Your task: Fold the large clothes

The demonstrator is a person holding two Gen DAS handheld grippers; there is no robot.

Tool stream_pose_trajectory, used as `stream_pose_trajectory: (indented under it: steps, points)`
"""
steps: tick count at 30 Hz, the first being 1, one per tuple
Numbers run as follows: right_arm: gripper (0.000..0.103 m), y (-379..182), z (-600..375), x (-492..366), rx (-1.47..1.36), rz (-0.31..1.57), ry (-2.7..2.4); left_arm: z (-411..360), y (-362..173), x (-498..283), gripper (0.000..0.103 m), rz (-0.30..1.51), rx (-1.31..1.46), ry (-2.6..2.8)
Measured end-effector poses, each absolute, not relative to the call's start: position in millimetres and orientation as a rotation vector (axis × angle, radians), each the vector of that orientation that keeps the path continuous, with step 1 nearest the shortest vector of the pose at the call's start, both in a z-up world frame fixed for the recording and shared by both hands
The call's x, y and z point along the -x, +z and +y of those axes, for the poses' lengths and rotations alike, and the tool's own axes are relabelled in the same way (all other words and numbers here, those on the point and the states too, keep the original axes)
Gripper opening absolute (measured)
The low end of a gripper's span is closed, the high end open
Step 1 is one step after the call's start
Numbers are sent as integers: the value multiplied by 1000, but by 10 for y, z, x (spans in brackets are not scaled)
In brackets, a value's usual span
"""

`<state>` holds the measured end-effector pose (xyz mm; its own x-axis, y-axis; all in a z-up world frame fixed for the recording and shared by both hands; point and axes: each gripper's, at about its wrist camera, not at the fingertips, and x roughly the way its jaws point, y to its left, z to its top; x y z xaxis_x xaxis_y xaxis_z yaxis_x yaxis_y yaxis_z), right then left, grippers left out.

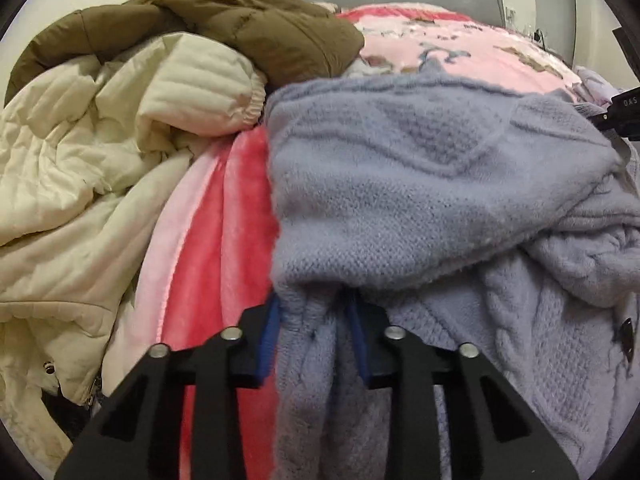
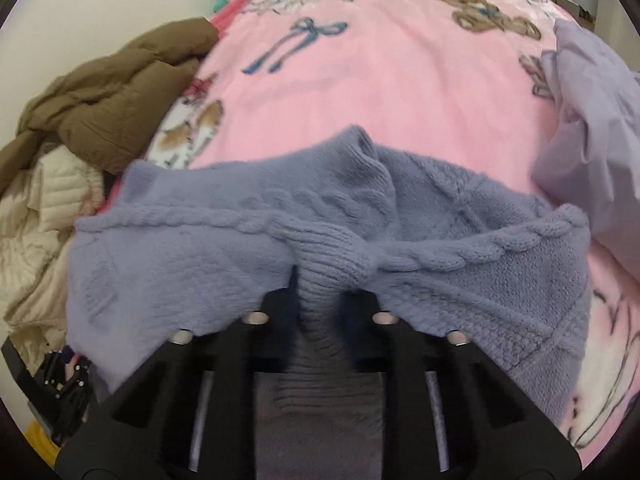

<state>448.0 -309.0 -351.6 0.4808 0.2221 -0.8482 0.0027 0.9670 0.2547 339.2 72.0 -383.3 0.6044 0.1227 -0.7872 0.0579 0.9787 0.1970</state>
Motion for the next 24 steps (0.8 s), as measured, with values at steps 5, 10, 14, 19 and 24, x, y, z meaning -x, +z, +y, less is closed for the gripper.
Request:
stream_pose_trajectory:
  steps: [5,10,14,19,24]
  points:
    - [13,-3087,-2943,-4253,-147,940,135,1159,-3786,-3444,25,977,68,19]
    - [13,-3381,-2890,-4209,-78,1047,40,1297,-3874,-3494,25,1012,95,-11]
    - [14,-3820,-3029,-4261,-93,1137,-56,1217,-3945,-3516,25,1024,29,-23]
    - [43,-3768,-2964,-4336,-79,1149,-95,1129,-3898,-3522,30,1012,-32,-12]
    - [47,-3459,-3067,-4009,-149,1020,-156,884,-3666,-3345,52,919,-218,1]
